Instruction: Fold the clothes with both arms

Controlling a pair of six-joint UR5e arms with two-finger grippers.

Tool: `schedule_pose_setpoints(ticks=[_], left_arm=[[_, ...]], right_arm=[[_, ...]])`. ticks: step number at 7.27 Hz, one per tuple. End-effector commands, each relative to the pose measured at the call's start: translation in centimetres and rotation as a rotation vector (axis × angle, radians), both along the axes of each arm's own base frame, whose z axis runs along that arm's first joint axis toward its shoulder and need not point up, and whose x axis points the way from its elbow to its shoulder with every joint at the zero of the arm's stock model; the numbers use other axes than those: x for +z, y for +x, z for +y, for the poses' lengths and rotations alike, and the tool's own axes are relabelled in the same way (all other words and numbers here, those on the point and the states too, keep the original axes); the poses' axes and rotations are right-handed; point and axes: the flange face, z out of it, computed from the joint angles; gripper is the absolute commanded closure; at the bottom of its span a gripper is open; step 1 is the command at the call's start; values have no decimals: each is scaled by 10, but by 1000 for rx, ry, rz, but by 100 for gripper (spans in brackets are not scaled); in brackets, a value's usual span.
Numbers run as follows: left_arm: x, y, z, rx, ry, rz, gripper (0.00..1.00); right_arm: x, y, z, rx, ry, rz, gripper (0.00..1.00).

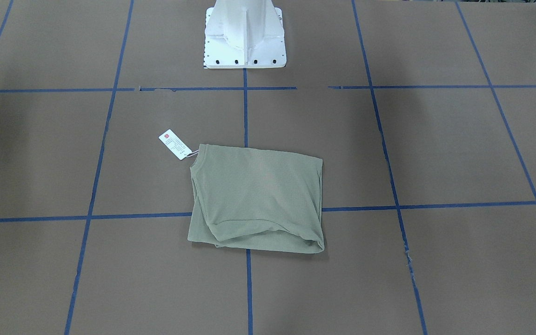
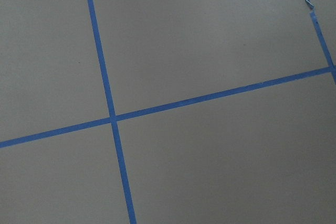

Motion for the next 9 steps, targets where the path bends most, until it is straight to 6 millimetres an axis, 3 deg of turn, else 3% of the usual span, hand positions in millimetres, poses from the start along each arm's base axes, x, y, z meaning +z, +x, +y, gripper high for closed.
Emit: schedule_pose_setpoints(ticks=[1,2,4,5,6,7,9], left_arm=[[16,4,-38,3,-59,-4,0],[25,4,-51,7,-68,-12,0],[31,-2,-46,17,-58,-19,0],[39,-16,-46,-11,-75,-20,0],[40,-31,-40,-40,-87,-16,0],[47,-32,-34,-43,-112,-11,0],[52,-44,-29,-62,-166,-18,0]], right_arm=[[5,1,6,2,-13,-7,0],[5,1,7,1,-10,-7,0],[2,1,7,1,-4,-7,0],[0,1,7,1,-5,-13,0],[4,0,7,0,-18,-23,0],[14,-2,6,-1,-41,-26,0],[34,-4,23,-2,-100,-101,0]])
